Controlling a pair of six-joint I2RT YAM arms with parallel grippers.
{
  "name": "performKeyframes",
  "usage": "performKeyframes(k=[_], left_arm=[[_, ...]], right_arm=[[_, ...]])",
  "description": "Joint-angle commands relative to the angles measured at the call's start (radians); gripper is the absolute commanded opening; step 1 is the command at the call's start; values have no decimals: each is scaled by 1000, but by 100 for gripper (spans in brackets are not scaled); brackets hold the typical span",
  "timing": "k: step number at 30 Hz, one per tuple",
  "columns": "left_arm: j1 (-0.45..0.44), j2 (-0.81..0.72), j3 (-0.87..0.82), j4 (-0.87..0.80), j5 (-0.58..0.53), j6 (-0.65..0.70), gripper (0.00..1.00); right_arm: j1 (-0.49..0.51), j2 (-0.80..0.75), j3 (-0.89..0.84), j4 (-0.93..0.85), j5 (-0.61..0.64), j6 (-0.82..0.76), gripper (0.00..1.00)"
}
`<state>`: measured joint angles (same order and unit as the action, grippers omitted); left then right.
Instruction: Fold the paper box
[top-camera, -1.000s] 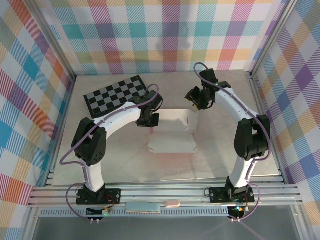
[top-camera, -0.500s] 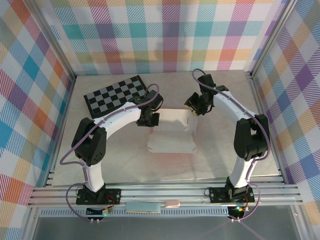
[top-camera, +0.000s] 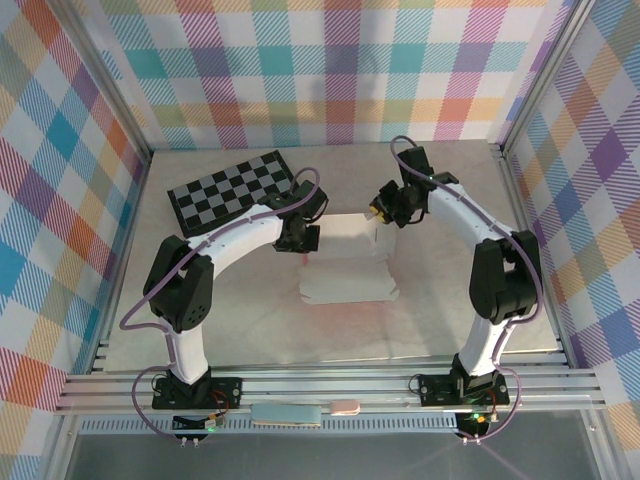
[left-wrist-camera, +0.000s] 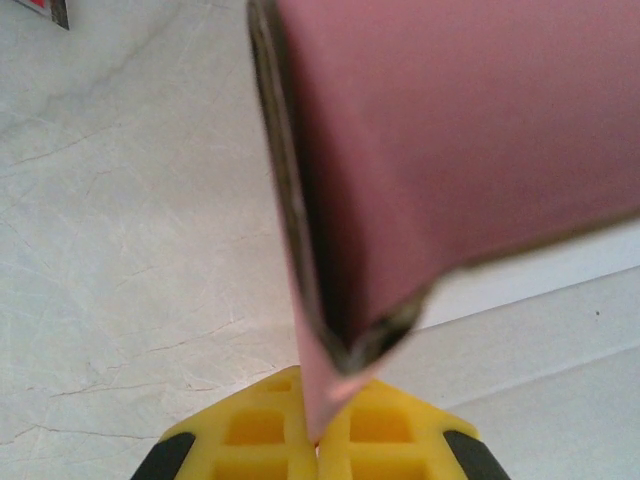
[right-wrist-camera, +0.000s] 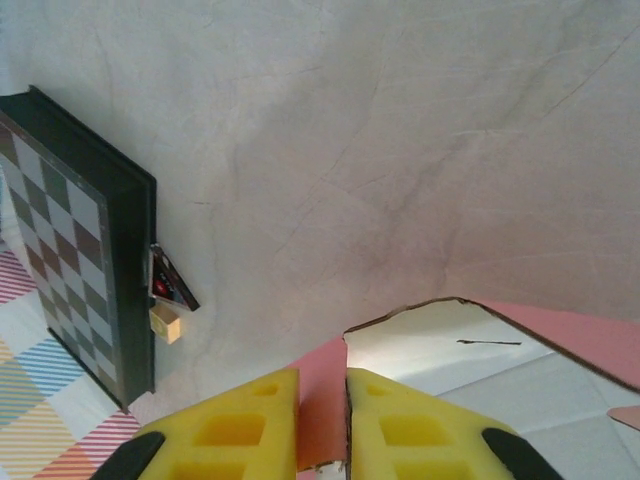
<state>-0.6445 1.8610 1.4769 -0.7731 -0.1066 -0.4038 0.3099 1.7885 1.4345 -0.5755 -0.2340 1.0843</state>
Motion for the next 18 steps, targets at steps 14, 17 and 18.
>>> performKeyframes(k=[14, 17, 18], left_arm=[[-12, -150, -33, 66, -59, 66, 0], [-12, -156, -26, 68, -55, 71, 0], [-12, -157, -21, 66, -55, 72, 0]], right_arm=[[25, -483, -407, 93, 83, -194, 34], [28, -489, -498, 152, 96, -206, 34], [28, -478, -513, 168, 97, -213, 35]])
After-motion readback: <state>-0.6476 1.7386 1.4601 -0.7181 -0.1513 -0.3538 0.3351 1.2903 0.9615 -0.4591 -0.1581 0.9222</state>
